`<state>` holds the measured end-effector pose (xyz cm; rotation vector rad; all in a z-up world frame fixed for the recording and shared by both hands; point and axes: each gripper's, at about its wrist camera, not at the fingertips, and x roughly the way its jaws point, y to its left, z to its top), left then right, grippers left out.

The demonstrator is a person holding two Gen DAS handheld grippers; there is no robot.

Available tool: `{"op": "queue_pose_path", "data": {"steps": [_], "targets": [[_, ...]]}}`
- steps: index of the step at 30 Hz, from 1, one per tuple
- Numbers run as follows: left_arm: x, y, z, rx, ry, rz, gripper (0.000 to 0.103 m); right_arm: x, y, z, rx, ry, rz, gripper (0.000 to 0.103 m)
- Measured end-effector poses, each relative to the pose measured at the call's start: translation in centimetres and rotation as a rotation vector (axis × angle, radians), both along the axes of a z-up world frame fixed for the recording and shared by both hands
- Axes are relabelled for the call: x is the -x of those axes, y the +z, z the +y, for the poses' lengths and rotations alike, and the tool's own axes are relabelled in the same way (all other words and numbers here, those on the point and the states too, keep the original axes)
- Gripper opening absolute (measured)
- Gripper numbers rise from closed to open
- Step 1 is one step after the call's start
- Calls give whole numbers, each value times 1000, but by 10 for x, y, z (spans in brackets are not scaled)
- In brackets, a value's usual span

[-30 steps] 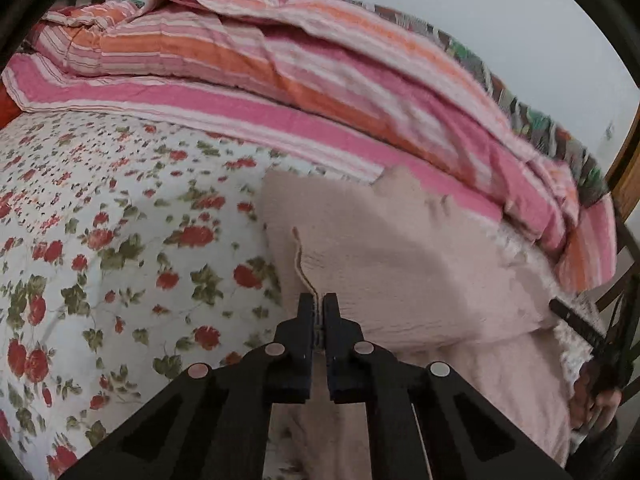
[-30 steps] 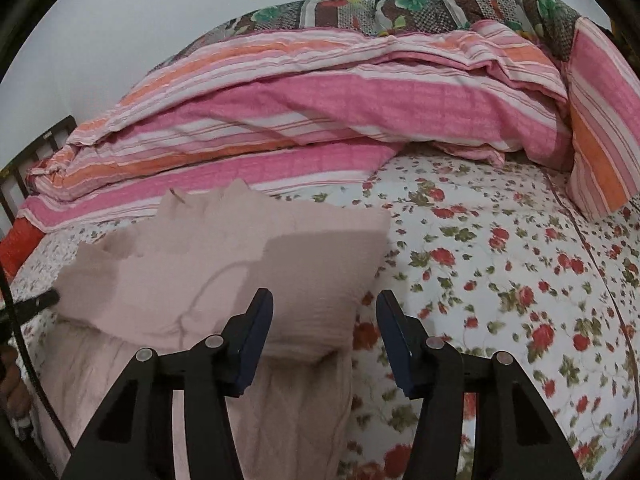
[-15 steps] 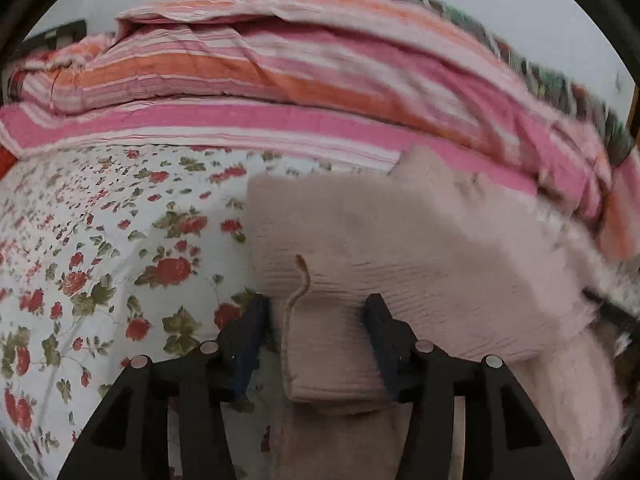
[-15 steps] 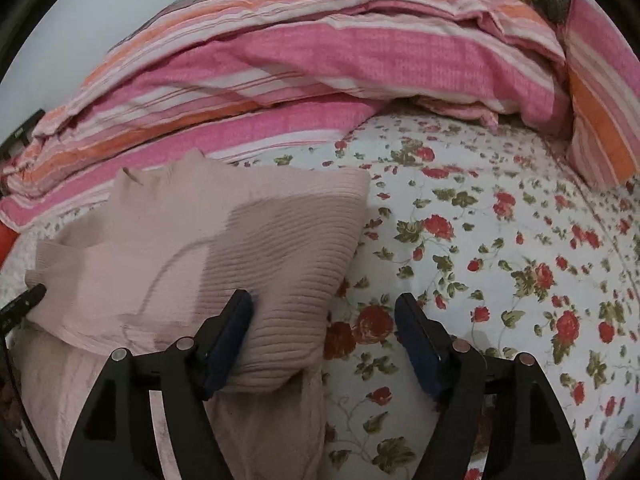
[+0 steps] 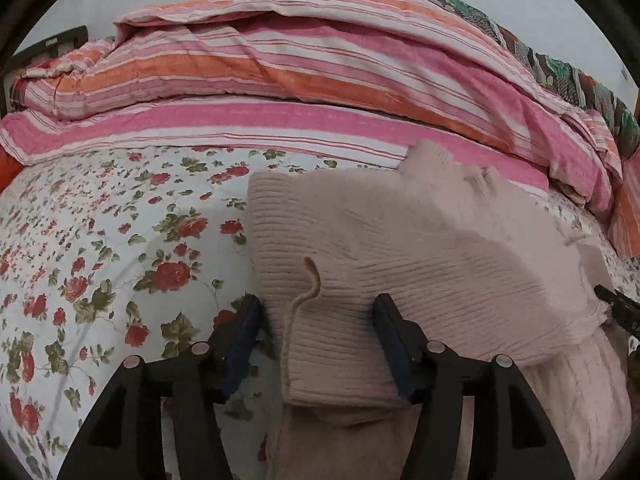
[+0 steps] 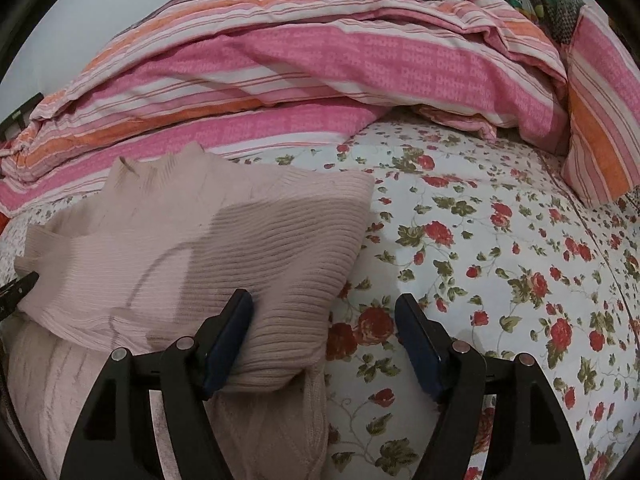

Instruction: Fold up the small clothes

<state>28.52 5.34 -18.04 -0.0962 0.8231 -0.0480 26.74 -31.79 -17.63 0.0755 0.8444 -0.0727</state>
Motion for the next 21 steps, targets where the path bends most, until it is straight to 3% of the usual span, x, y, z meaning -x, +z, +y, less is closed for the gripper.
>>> {"op": "queue_pose_path", "data": {"steps": [14, 21], "targets": [[-1, 1, -2, -14, 0, -2, 61, 1, 0, 1, 7, 8, -2, 71], [2, 3, -2, -33, 22, -12, 69, 5, 2, 5, 37, -4, -17, 71]]}}
